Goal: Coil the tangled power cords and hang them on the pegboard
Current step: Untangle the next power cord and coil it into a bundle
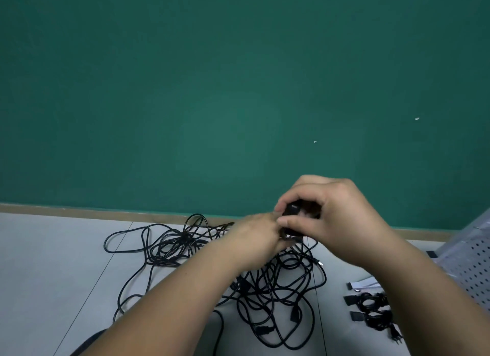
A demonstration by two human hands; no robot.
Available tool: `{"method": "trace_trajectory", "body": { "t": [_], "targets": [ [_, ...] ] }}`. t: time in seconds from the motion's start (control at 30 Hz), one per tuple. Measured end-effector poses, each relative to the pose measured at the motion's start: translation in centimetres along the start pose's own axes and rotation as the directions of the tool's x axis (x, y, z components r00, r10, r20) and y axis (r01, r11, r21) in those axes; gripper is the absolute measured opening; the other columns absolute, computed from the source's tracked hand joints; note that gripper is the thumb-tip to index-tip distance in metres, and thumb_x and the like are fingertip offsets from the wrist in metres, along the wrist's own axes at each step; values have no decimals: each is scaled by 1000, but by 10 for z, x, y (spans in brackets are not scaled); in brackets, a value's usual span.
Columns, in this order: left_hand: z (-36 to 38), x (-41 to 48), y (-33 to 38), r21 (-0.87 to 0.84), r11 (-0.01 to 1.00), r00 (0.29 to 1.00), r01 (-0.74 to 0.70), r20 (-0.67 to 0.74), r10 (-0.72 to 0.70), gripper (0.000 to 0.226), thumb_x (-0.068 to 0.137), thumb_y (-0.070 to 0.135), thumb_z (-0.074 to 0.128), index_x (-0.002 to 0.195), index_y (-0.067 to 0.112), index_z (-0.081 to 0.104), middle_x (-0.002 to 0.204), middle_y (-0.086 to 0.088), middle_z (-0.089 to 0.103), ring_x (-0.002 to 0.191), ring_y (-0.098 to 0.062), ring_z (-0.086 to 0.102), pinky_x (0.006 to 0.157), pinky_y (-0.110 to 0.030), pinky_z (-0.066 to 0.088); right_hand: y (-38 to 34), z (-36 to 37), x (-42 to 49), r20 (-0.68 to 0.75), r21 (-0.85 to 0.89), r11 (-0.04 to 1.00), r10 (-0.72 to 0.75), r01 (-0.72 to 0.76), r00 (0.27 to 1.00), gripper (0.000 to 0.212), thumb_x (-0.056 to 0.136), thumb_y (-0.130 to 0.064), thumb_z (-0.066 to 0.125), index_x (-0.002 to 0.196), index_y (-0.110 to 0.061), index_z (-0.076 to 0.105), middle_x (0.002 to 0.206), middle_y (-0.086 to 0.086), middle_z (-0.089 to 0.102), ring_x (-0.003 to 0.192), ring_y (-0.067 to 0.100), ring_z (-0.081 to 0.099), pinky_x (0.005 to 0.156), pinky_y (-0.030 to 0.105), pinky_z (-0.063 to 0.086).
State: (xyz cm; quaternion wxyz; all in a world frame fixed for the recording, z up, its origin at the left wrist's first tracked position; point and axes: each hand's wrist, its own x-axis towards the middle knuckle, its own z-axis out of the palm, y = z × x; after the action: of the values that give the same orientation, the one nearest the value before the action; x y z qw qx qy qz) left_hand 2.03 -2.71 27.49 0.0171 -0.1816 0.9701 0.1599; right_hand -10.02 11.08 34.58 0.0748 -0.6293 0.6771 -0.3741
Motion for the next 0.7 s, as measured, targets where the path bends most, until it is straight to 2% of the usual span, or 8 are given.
{"method": "trace_trajectory", "body": {
  "t": [0.1, 0.17, 0.23, 0.33, 0.47, 0.57, 0.63, 0.7],
  "targets": [
    [9, -4, 13, 90, 985, 988, -147, -26, 150, 41, 104, 56, 53, 125, 22, 50, 122, -3, 68, 112, -30, 65, 89, -46, 53, 28, -10, -1, -118, 64, 977, 212, -205, 970, 19, 80, -27, 93, 89, -37, 80, 75, -6, 70, 62, 5, 60, 66, 25, 52],
    [6, -9, 16, 99, 970, 972, -221, -61, 227, 42, 103, 61, 49, 121, 24, 51, 121, 2, 67, 113, -26, 64, 86, -42, 51, 49, -19, -3, -117, 182, 914, 387, -363, 915, 15, 79, -33, 93, 89, -33, 81, 70, 4, 67, 62, 13, 52, 68, 34, 50],
    [-2, -13, 21, 75, 962, 959, -264, -89, 270, 41, 104, 64, 45, 119, 27, 52, 118, 6, 66, 111, -21, 62, 82, -38, 48, 56, -24, -7, -28, 371, 793, 529, -483, 848, 22, 76, -35, 92, 90, -21, 83, 72, 7, 65, 64, 15, 50, 67, 34, 47],
    [-10, -20, 31, -28, 964, 955, -265, -149, 258, 36, 106, 62, 41, 112, 27, 48, 106, 8, 63, 98, -20, 60, 79, -39, 47, 54, -25, -5, 133, 580, 550, 663, -601, 737, 33, 71, -36, 89, 92, -12, 79, 77, 6, 73, 65, 17, 62, 67, 30, 55],
    [-9, -20, 32, -353, 914, 966, -201, -225, 125, 33, 105, 62, 42, 114, 30, 38, 95, 13, 61, 87, -17, 61, 78, -42, 51, 58, -8, 1, 266, 754, 286, 689, -591, 674, 25, 79, -34, 86, 90, -16, 72, 82, 10, 71, 67, 21, 65, 63, 32, 59],
    [-11, -19, 28, -522, 830, 955, -199, -294, 44, 34, 108, 53, 47, 129, 29, 35, 96, 20, 67, 89, 0, 62, 83, -32, 50, 60, 12, 5, 324, 832, 121, 686, -541, 652, 10, 99, -17, 72, 103, -9, 74, 101, 18, 74, 75, 21, 64, 57, 27, 58],
    [-12, -18, 24, -562, 809, 949, -175, -314, -12, 40, 108, 51, 47, 140, 30, 34, 106, 20, 70, 100, 5, 63, 88, -22, 47, 56, 23, 7, 309, 837, 105, 721, -538, 621, 15, 105, -6, 61, 114, -2, 72, 100, 18, 77, 65, 15, 64, 50, 19, 54],
    [-12, -18, 21, -543, 828, 942, -135, -329, -62, 37, 108, 52, 45, 139, 32, 40, 104, 20, 67, 101, 6, 62, 85, -26, 46, 50, 32, 8, 260, 837, 140, 749, -529, 610, 16, 105, -4, 62, 115, 1, 73, 103, 18, 80, 64, 16, 67, 53, 19, 57]
  ]
}}
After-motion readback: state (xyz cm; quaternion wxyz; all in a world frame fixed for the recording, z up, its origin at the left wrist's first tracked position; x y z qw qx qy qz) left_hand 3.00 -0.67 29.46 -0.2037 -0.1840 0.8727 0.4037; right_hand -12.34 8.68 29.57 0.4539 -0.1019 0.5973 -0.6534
